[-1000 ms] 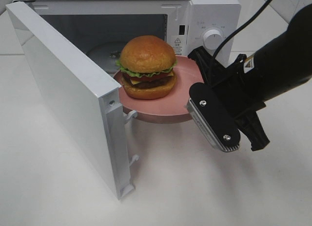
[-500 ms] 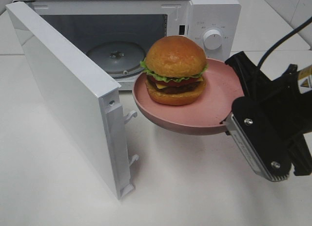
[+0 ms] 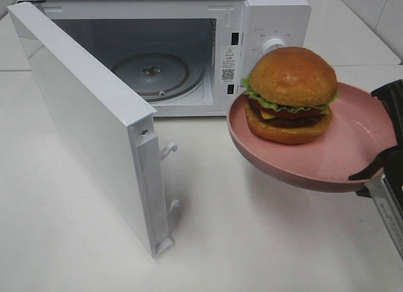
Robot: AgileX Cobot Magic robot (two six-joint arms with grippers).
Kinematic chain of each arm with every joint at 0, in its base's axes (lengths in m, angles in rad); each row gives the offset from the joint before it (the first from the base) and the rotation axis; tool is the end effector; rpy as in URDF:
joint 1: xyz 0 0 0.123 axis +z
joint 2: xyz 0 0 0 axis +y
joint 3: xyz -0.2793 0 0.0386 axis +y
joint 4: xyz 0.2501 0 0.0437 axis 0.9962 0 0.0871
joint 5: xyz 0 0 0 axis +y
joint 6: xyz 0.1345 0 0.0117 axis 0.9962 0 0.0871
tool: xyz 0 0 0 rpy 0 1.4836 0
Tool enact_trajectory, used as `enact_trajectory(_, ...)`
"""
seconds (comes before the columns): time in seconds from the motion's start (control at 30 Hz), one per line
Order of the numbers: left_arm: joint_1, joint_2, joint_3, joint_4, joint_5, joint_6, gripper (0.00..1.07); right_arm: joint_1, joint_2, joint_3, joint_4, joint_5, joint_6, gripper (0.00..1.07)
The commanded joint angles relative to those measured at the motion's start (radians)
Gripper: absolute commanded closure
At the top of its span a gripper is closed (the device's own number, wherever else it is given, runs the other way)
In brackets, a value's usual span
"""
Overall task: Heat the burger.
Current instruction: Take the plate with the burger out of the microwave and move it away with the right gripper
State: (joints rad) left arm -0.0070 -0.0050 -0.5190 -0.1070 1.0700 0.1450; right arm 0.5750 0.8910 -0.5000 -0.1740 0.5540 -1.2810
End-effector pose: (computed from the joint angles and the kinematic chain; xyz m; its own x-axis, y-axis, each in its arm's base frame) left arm 0.0357 -0.0129 0.2639 -0.4303 0.0959 -0.8976 0.1318 0.9904 0.0427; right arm 0.1669 0.0935 0.2084 0.3973 -0.9173 -0.0251 -0.6940 -0.2825 -0.6623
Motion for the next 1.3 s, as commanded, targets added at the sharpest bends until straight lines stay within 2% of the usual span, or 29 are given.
enact_trajectory(0.03, 0.001, -0.005, 0.003, -0.003, 0.001, -0.005, 0.09, -0.004, -0.048, 0.007, -0.053, -0.049, 0.093, 1.07)
enact_trajectory(0.53, 0.001, -0.005, 0.003, -0.003, 0.001, -0.005, 0.09, -0.004, -0.095, 0.034, -0.417, 0.140, 0.692, 1.07)
enact_trajectory(0.9, 0.001, -0.005, 0.003, -0.003, 0.001, -0.005, 0.09, -0.004, -0.091, 0.034, -0.518, 0.212, 0.978, 1.07)
enact_trajectory(1.23, 0.001, -0.005, 0.003, -0.003, 0.001, -0.005, 0.09, -0.004, 0.070, 0.034, -0.639, 0.307, 1.409, 1.07)
enact_trajectory(1.3, 0.001, -0.005, 0.003, -0.003, 0.001, -0.005, 0.09, -0.004, 0.147, 0.032, -0.667, 0.311, 1.592, 1.07)
